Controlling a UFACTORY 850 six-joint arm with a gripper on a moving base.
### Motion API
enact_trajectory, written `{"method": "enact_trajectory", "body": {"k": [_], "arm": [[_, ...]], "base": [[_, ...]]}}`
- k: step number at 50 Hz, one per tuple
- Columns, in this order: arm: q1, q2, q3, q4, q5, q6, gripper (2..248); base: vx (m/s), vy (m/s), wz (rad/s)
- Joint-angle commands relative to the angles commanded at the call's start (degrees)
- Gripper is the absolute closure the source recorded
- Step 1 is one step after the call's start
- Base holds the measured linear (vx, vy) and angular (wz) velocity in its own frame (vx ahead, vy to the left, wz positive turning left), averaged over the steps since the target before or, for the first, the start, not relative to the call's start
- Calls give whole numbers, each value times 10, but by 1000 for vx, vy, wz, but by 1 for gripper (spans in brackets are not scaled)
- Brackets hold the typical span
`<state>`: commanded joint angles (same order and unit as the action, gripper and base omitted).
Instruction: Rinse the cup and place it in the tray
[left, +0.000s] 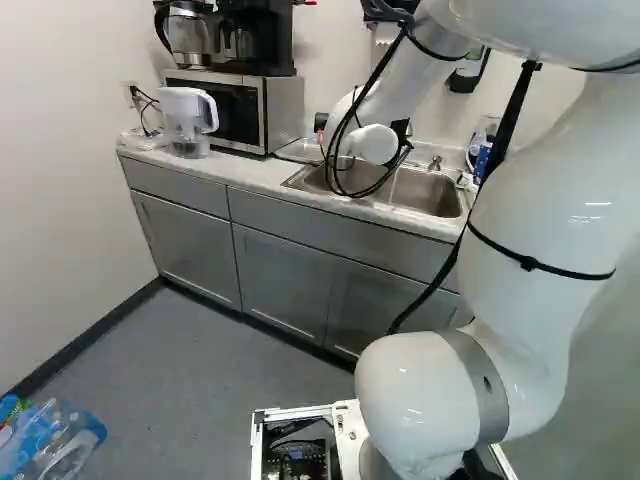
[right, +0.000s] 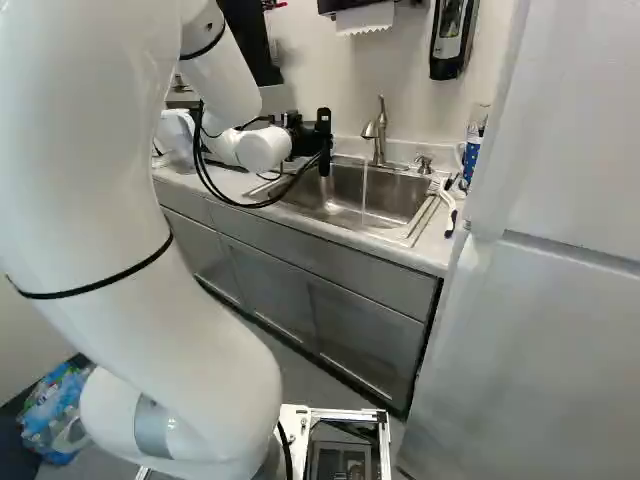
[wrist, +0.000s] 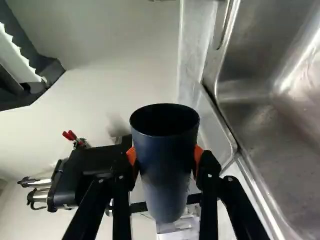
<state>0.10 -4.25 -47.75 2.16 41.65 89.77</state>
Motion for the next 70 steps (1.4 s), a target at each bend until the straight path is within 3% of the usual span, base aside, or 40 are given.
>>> {"method": "enact_trajectory", "body": {"k": [70], "arm": [[0,0,0,0,0,-422,126]], "base": [[0,0,0]]}}
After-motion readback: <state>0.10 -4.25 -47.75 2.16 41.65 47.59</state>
